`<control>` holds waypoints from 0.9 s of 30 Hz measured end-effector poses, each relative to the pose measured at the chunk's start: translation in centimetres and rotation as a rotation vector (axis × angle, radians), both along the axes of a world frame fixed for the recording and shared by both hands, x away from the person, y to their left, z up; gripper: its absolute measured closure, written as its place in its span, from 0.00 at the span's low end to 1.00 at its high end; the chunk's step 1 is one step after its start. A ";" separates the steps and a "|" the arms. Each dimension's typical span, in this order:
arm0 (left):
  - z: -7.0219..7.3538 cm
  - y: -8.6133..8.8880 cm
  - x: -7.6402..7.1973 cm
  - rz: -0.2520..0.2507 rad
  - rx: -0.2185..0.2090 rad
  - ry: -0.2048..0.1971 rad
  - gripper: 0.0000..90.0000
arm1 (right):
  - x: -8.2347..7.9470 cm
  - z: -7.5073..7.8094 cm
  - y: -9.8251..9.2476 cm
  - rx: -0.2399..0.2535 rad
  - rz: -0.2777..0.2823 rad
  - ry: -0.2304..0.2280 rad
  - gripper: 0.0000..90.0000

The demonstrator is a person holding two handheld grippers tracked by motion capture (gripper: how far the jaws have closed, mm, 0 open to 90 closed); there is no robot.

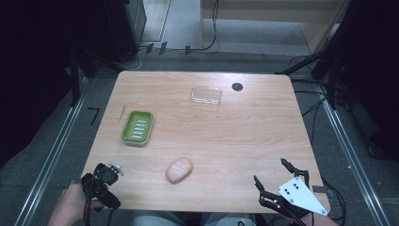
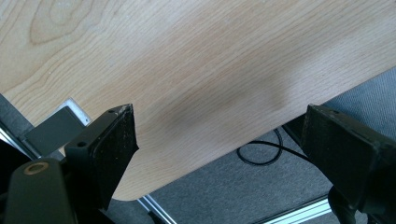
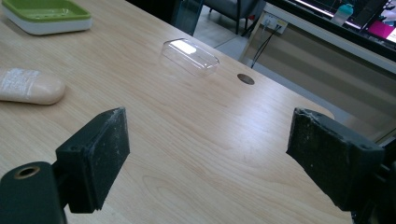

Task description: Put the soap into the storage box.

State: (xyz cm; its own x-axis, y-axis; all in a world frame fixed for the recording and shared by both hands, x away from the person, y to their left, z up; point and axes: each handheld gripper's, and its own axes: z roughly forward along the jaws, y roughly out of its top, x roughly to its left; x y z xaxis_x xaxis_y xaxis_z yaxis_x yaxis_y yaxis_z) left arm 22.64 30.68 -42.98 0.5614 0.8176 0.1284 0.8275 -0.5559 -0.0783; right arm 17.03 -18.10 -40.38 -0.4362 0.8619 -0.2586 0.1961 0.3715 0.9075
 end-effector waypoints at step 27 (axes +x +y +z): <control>0.1 -2.6 0.3 -0.041 -0.035 -0.012 0.07 | 0.0 0.0 0.0 -0.002 -0.002 0.002 0.15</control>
State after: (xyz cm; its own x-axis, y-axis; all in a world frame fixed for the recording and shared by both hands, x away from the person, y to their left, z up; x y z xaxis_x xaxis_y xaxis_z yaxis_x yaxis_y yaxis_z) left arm 22.95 28.10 -42.91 0.5928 0.7983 0.1068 0.8050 -0.5913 -0.0486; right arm 17.00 -18.09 -40.39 -0.4351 0.8621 -0.2599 0.1983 0.3733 0.9063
